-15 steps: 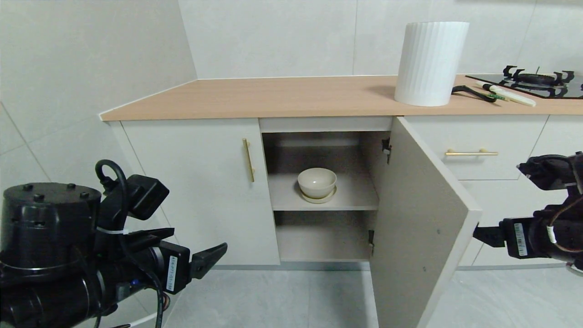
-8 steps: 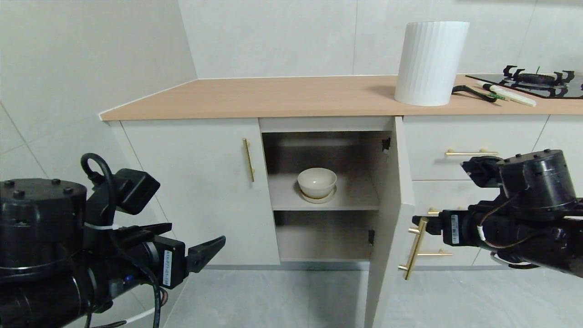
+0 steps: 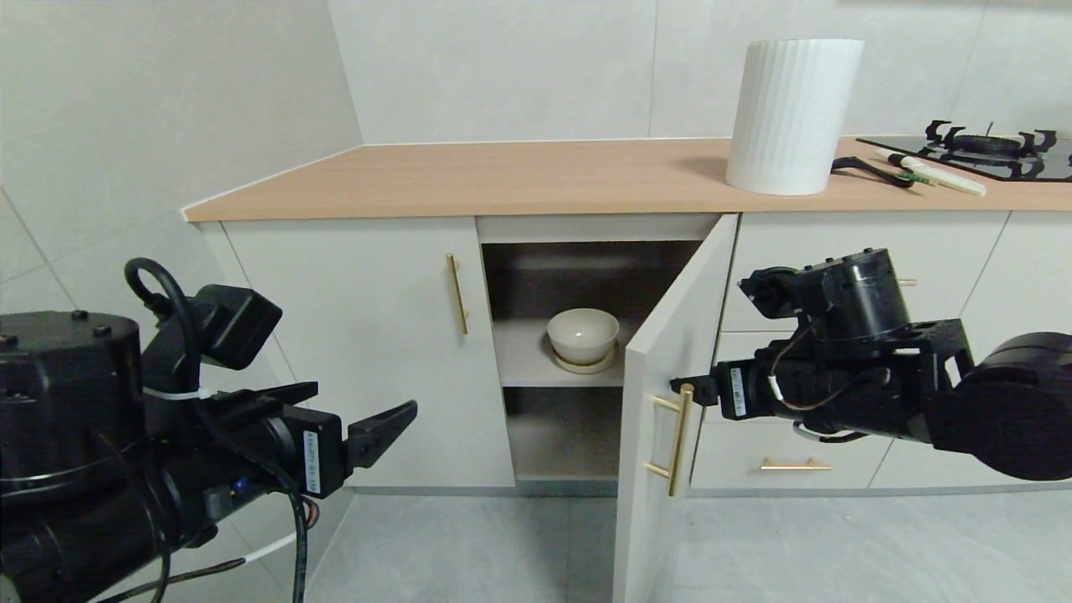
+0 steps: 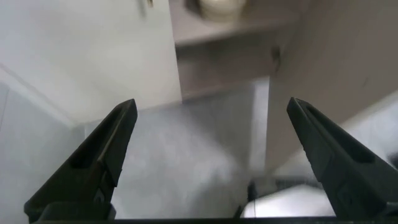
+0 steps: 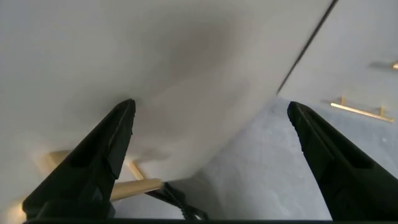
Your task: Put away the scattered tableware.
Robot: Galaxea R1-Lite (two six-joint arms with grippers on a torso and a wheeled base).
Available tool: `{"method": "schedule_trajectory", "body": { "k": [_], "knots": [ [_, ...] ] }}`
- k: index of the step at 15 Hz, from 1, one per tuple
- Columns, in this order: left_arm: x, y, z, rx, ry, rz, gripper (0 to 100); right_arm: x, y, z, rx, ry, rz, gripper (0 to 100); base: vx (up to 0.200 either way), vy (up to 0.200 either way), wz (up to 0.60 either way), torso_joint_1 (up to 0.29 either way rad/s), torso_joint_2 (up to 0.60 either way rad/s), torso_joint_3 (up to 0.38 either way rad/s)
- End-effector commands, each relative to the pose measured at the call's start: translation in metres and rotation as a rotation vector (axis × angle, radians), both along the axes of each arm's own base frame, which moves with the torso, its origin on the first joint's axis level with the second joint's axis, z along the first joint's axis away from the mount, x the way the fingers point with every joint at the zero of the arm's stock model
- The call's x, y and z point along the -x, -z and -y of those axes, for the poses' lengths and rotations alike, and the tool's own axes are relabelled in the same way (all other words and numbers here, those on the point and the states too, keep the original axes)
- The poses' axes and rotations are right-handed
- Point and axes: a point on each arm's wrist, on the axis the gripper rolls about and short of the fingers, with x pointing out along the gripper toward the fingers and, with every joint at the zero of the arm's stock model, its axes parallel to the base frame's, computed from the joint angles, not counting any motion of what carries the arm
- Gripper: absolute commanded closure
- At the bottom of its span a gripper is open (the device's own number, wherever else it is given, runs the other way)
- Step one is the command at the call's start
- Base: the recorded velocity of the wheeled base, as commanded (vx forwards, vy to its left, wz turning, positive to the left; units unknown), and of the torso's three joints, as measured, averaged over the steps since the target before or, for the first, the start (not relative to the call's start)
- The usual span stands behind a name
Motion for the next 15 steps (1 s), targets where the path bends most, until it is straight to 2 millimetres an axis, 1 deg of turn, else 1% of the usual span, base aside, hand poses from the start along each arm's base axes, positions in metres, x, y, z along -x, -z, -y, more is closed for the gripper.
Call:
{"method": "schedule_trajectory", "body": {
  "k": [1, 2, 4, 5, 6, 8, 10, 15],
  "knots": [
    [-0.006, 0.008, 0.002, -0.007, -0.007, -0.01, 0, -0.018, 0.025, -0.01, -0.005, 0.019, -0.037, 0, 0.0, 0.0, 0.0, 0.0, 0.0, 0.0],
    [-0.005, 0.007, 0.001, -0.001, -0.008, 0.002, 0, -0.024, 0.028, -0.011, -0.024, 0.031, -0.018, 0, 0.0, 0.0, 0.0, 0.0, 0.0, 0.0],
    [-0.003, 0.008, 0.0, -0.006, -0.005, -0.001, 0, -0.034, 0.041, -0.016, -0.036, 0.043, 0.007, 0, 0.0, 0.0, 0.0, 0.0, 0.0, 0.0],
    [-0.003, 0.009, 0.0, -0.008, -0.005, -0.004, 0, -0.036, 0.043, -0.017, -0.04, 0.046, 0.012, 0, 0.0, 0.0, 0.0, 0.0, 0.0, 0.0],
    [-0.004, 0.01, 0.0, -0.01, -0.006, -0.006, 0, -0.043, 0.05, -0.019, -0.071, 0.067, 0.014, 0, 0.0, 0.0, 0.0, 0.0, 0.0, 0.0],
    [-0.001, 0.009, -0.001, -0.019, -0.004, -0.002, 0, -0.053, 0.057, -0.025, -0.118, 0.1, 0.039, 0, 0.0, 0.0, 0.0, 0.0, 0.0, 0.0],
    [-0.001, 0.009, -0.001, -0.025, -0.002, 0.0, 0, -0.06, 0.061, -0.028, -0.123, 0.131, 0.059, 0, 0.0, 0.0, 0.0, 0.0, 0.0, 0.0],
    [0.0, 0.01, -0.001, -0.029, -0.003, -0.007, 0, -0.07, 0.061, -0.034, -0.202, 0.172, 0.05, 0, 0.2, 0.0, 0.0, -0.001, 0.0, 0.006]
  ]
}}
